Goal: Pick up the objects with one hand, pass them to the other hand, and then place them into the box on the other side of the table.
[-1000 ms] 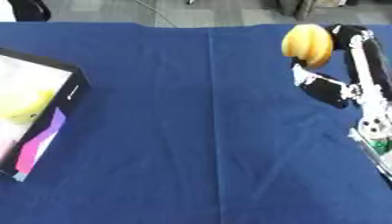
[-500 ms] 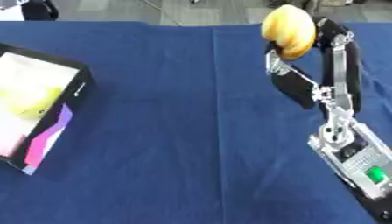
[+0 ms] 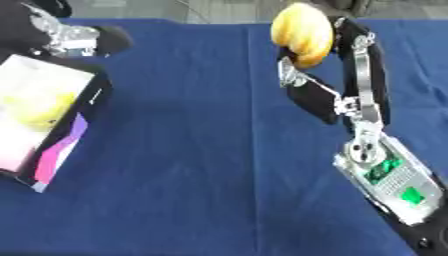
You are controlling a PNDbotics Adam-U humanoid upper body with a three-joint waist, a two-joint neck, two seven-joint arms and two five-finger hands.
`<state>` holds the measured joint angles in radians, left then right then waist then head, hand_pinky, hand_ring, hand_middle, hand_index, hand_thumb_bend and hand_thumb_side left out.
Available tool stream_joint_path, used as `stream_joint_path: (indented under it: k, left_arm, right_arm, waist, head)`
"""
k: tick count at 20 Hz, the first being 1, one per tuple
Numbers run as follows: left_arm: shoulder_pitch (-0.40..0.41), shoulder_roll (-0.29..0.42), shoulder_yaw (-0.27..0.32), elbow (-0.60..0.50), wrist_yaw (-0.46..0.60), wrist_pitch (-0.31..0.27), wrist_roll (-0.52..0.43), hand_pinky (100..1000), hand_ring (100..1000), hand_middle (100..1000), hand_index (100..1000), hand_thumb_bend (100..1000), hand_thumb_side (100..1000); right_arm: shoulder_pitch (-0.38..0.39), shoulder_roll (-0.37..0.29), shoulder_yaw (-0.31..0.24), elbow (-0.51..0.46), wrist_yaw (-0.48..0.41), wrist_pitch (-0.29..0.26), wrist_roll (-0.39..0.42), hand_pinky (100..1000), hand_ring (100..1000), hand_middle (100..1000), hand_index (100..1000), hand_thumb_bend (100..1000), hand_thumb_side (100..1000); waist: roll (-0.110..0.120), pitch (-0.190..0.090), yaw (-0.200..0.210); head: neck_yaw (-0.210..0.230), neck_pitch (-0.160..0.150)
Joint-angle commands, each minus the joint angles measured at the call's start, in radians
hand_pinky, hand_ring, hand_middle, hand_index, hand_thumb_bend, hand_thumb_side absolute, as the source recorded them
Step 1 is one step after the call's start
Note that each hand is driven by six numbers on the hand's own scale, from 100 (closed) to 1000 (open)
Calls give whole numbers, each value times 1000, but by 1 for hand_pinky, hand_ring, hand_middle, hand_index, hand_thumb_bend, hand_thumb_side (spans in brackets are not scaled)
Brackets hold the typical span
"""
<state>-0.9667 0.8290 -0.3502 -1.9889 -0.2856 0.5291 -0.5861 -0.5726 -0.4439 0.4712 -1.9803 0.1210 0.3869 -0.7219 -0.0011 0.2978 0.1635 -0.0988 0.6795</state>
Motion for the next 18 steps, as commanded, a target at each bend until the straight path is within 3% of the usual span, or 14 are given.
stream_joint_path:
  k: [1, 6, 11, 18]
  left_arm:
    - [-45, 25, -38, -11, -9, 35, -88, 859, 830, 823, 934, 611, 505]
    - [-91, -1, -101, -11, -28, 117, -143, 882, 842, 828, 902, 633, 486]
    - [-108, -25, -147, -11, -39, 215, -78, 880, 839, 816, 926, 655, 483]
    - [-106, -53, -181, -11, -52, 261, -10, 871, 828, 809, 946, 671, 454]
  right_arm:
    - [-28, -2, 7, -20, -6, 30, -11, 709, 517, 437, 575, 100, 100]
    - [-46, 2, 18, -19, 27, 37, 5, 710, 518, 439, 576, 100, 100]
    - [-49, 10, 31, -4, 73, 42, 25, 712, 519, 440, 576, 100, 100]
    - [-51, 25, 64, 20, 123, 30, 63, 713, 519, 440, 576, 100, 100]
  waist:
    - [6, -29, 6]
    - [9, -31, 17]
    - [9, -32, 29]
    - [6, -30, 37]
  head:
    - [-3, 9]
    - [-10, 10]
    - [-20, 7]
    - [-17, -1]
